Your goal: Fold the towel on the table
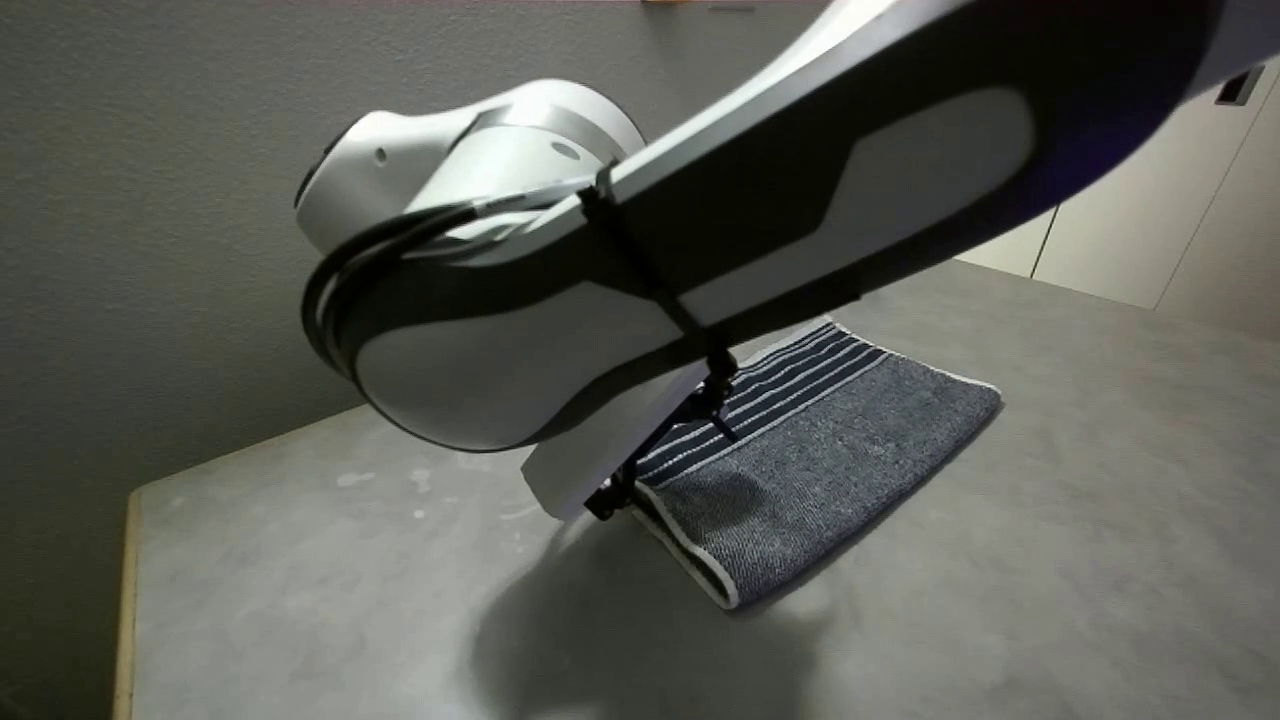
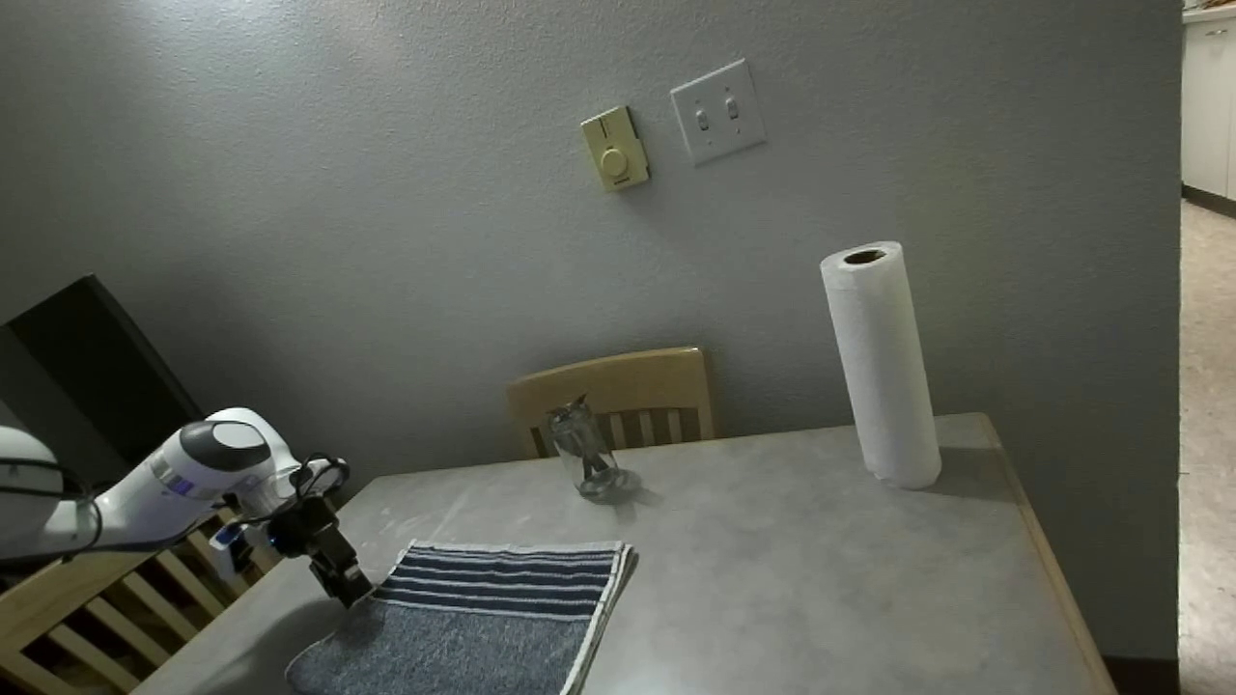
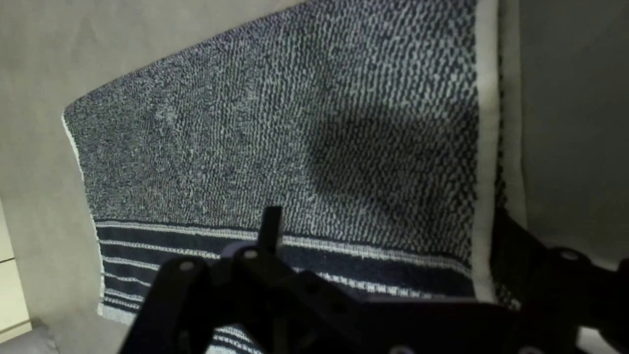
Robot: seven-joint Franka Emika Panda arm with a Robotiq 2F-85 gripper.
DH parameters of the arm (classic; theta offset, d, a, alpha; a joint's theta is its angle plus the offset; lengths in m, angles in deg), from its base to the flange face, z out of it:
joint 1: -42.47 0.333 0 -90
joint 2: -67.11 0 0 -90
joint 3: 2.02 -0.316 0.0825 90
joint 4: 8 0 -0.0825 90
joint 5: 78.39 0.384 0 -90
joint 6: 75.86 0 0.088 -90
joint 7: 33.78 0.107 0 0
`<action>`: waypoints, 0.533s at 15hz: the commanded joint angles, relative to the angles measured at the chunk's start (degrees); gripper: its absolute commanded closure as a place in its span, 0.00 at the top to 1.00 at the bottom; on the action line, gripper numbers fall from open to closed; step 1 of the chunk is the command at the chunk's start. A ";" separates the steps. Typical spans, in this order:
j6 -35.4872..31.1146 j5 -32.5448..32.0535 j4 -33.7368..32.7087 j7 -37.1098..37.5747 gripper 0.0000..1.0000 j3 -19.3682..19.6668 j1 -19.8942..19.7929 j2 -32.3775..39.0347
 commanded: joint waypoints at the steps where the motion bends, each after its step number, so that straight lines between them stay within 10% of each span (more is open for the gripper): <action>1: -2.70 0.93 4.42 0.39 1.00 -0.62 -1.09 -2.56; 8: -3.16 1.27 5.33 0.91 1.00 -0.63 -1.24 -2.66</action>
